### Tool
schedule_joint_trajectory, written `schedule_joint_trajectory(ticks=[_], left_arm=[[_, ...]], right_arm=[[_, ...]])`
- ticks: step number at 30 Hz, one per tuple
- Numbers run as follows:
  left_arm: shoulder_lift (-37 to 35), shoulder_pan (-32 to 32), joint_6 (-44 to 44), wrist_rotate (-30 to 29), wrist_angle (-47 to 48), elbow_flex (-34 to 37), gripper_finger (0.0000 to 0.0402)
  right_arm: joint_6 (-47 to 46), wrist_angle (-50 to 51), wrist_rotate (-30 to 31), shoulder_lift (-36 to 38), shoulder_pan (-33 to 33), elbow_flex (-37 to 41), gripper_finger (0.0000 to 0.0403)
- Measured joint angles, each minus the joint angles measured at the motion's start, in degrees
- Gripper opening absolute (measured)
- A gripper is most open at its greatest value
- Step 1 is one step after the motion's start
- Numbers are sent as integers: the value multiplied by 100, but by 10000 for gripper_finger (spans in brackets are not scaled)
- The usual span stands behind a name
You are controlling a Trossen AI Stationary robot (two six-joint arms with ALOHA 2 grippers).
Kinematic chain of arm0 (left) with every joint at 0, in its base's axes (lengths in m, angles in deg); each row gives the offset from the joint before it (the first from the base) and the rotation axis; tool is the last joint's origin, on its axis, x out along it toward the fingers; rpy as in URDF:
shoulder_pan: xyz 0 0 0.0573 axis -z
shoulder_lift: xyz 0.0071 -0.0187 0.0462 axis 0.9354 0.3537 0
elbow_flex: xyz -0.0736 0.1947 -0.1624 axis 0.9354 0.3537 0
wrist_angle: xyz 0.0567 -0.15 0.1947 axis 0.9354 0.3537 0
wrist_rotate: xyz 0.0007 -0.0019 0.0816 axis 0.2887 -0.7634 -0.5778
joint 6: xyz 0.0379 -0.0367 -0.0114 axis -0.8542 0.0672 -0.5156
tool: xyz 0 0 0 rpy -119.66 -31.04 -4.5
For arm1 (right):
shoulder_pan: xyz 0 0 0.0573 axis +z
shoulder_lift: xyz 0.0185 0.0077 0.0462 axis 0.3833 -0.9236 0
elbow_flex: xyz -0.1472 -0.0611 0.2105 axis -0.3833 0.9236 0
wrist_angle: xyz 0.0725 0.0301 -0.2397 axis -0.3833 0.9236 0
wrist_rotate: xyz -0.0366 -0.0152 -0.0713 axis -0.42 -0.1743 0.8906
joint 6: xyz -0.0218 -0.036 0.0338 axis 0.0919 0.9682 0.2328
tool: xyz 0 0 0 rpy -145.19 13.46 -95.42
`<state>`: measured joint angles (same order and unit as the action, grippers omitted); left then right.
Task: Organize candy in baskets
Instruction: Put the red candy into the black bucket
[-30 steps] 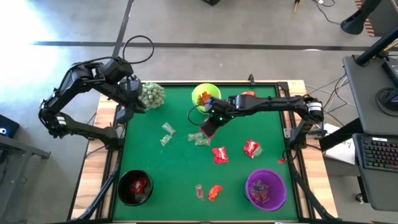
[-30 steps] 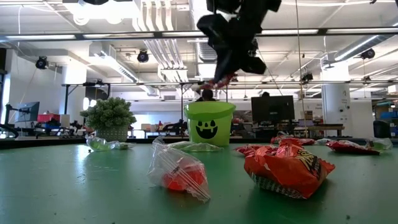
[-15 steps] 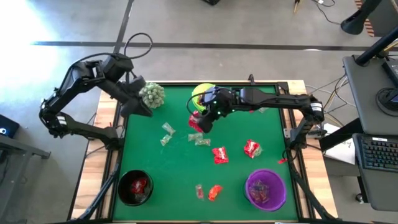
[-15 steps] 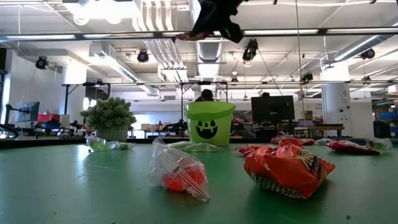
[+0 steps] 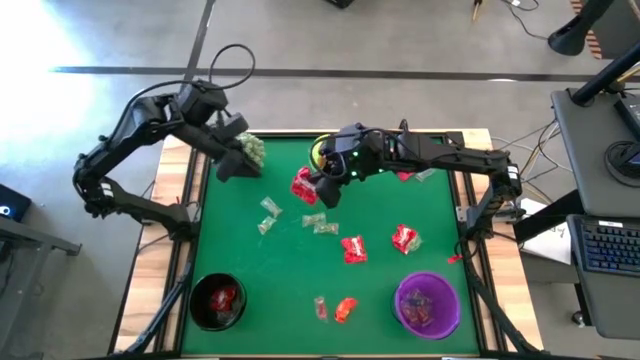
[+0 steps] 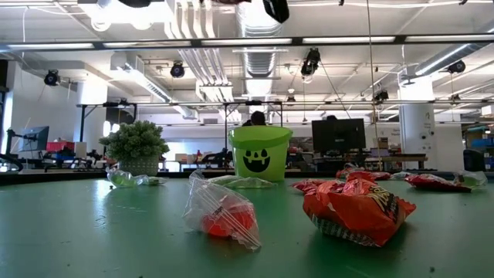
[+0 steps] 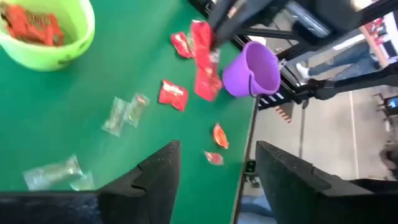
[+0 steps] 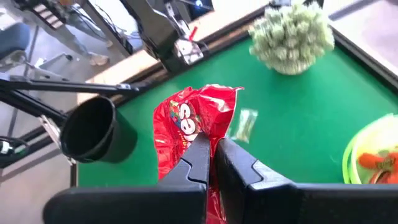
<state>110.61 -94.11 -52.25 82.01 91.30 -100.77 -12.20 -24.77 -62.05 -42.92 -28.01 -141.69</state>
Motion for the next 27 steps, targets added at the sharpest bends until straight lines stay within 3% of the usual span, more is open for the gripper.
schedule_joint_trajectory(ticks=[7,12,27], left_arm=[[325,31,26,-5,-336,0,201],[481,104,3,416,-907,0,199],[957,181,-305,405,-1131,0,198]], right_arm=[[99,-70,2,2,-2,-334,8],[151,-167,2,4,-15,-348,8],[127,-346,-2,2,-15,-348,8]])
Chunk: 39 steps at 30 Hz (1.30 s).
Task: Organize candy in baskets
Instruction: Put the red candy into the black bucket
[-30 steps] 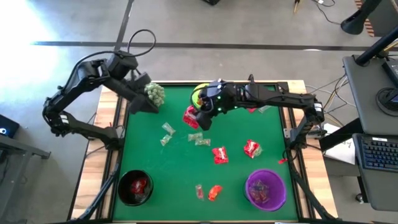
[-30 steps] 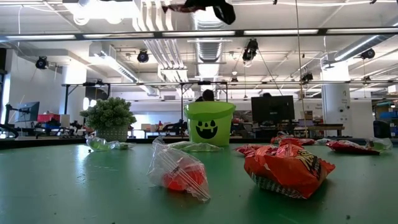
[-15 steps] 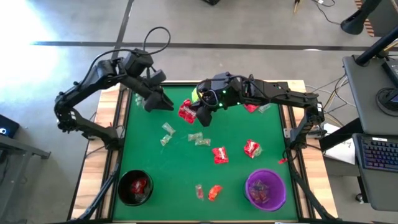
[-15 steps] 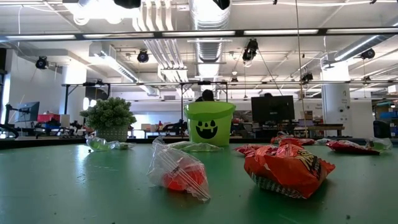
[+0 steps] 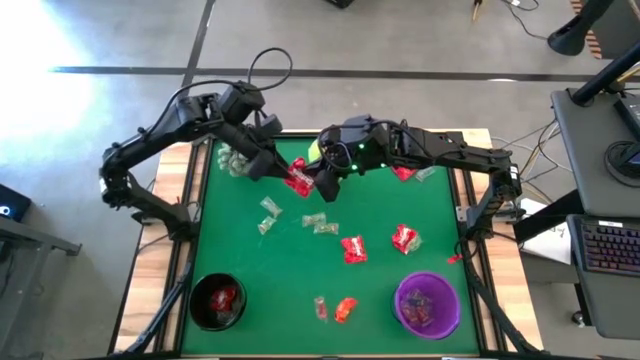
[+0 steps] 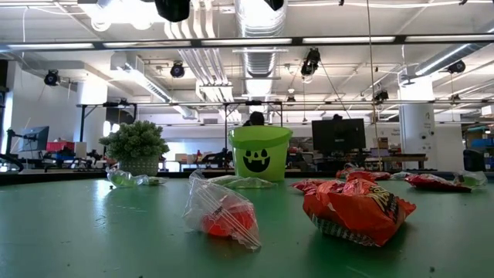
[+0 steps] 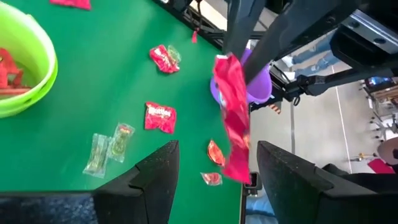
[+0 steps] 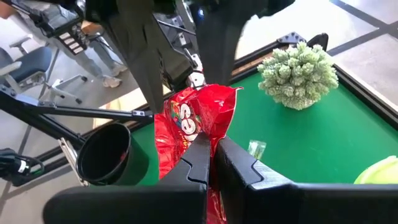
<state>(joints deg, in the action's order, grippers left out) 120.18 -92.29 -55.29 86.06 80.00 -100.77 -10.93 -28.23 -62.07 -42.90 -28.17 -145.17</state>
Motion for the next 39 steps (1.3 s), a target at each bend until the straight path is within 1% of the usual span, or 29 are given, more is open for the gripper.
schedule_joint_trajectory(ticks=[7,12,17,24,25,30,34,39], left_arm=[[165,11,-126,226,-195,0,195],[178,11,-129,226,-331,0,175],[178,22,-179,256,-327,0,123],[175,50,-383,355,-351,0,21],[175,61,-420,353,-347,0,12],[175,70,-430,351,-342,0,9],[175,72,-430,385,-336,-2,3],[175,72,-431,476,-334,-2,2]], right_arm=[[0,-146,-3,0,0,0,8],[-54,-146,-7,0,2,0,8],[-52,-235,-5,0,2,0,8],[79,-392,9,0,0,0,9],[158,-390,8,0,0,0,9],[518,-414,8,0,0,0,9],[594,-516,3,0,0,1,11],[624,-554,10,-2,-16,2,36]])
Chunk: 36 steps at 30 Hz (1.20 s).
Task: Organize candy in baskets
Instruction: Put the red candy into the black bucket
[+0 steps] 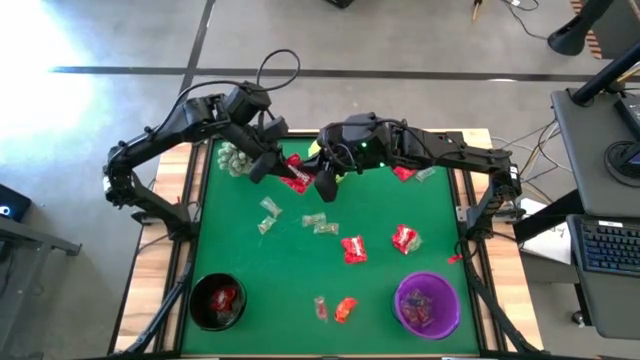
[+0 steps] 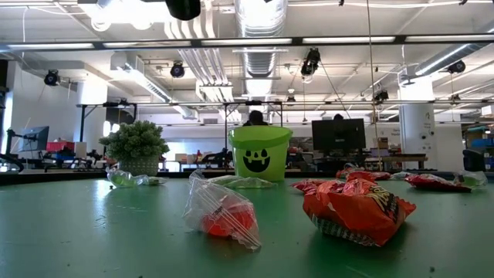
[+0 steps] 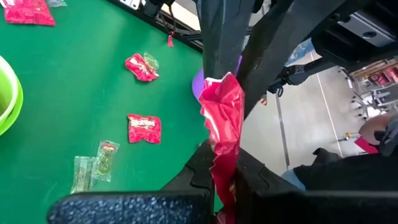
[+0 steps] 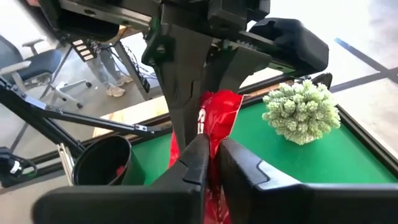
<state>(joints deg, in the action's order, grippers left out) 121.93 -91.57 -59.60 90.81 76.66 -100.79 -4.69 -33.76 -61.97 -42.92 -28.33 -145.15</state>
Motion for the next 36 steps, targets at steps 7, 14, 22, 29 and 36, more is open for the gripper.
schedule_joint_trajectory(ticks=[7,14,22,29,36], left_arm=[[-6,0,-119,-2,172,0,1],[-253,54,-695,-4,1498,0,1],[-651,1031,-545,-746,2686,0,1],[-874,2616,719,-1558,3103,74,1],[-1213,4115,2422,-1849,2992,1067,1]], right_arm=[[-162,-13,36,-126,-13,-2,97],[-664,35,-12,-6,-13,-2,137],[-606,419,-64,173,-13,-2,144],[-613,1169,-63,195,-13,-2,138],[-663,1678,-63,195,-5,-2,127]])
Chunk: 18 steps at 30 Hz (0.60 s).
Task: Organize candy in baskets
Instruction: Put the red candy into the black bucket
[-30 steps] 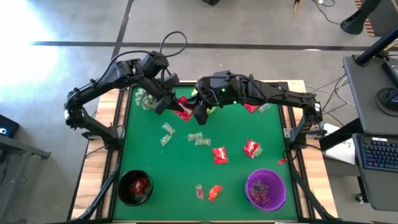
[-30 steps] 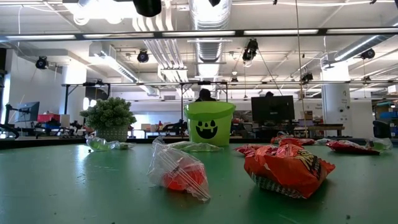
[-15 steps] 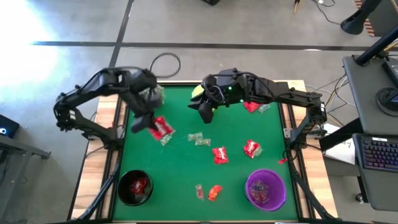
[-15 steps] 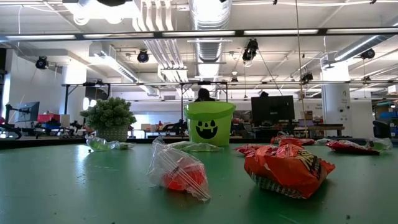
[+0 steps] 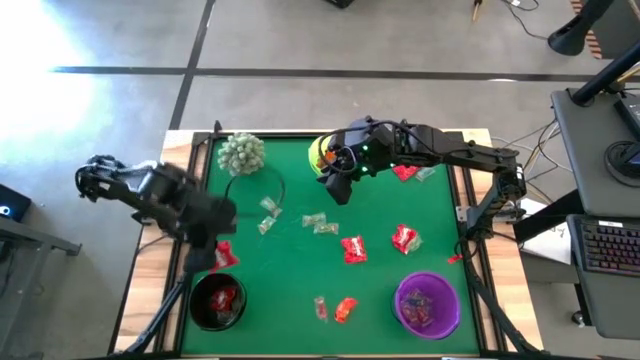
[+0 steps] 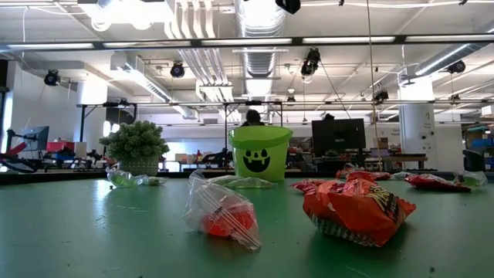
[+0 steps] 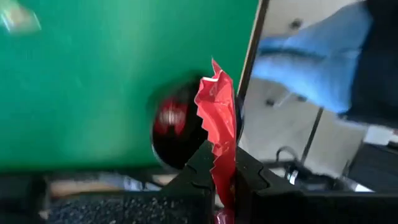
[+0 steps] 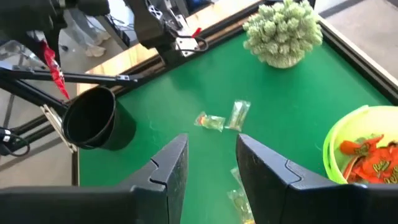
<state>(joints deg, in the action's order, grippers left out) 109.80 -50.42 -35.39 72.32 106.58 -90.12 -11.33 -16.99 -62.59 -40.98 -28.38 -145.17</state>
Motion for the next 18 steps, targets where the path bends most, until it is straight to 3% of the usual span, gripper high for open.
schedule_joint_trajectory(ticks=[11,18], left_arm=[[-396,1515,2038,266,-2294,2171,1],[-373,1740,2802,647,-3021,2668,8]], right_arm=[[272,68,0,0,8,0,125],[293,249,0,0,8,0,122]])
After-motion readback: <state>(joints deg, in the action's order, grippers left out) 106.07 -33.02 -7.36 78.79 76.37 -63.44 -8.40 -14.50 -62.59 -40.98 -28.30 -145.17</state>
